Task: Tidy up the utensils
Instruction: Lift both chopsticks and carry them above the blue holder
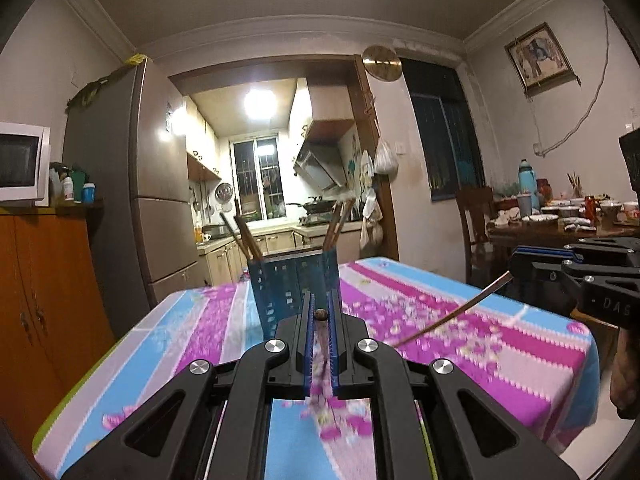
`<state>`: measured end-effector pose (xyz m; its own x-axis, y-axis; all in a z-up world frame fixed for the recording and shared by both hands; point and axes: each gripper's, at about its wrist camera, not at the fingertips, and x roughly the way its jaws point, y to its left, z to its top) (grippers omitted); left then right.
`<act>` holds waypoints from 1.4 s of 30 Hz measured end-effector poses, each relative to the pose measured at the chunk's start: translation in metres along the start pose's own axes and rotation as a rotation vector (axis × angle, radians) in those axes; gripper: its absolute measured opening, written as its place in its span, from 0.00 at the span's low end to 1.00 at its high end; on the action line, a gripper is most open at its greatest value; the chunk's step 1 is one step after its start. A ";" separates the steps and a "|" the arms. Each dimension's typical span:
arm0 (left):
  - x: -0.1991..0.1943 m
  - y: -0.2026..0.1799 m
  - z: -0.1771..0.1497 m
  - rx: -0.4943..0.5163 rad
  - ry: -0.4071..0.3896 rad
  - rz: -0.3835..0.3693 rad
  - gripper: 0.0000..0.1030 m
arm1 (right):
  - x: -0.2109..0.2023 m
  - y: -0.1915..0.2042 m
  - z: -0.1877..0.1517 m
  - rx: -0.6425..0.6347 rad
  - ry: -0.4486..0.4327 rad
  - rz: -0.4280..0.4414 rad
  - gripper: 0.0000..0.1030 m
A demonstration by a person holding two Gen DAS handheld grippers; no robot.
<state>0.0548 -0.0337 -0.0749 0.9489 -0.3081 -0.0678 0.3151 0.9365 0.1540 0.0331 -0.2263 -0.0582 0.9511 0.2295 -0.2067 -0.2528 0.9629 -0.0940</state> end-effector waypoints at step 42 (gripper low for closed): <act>0.097 0.098 0.209 -0.074 0.098 -0.122 0.08 | 0.083 -0.029 0.218 0.023 0.120 0.189 0.05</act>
<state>0.1816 -0.0065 0.1397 0.8965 -0.4058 -0.1780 0.4223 0.9041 0.0658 0.1582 -0.2046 0.1395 0.8588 0.3892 -0.3333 -0.4193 0.9076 -0.0206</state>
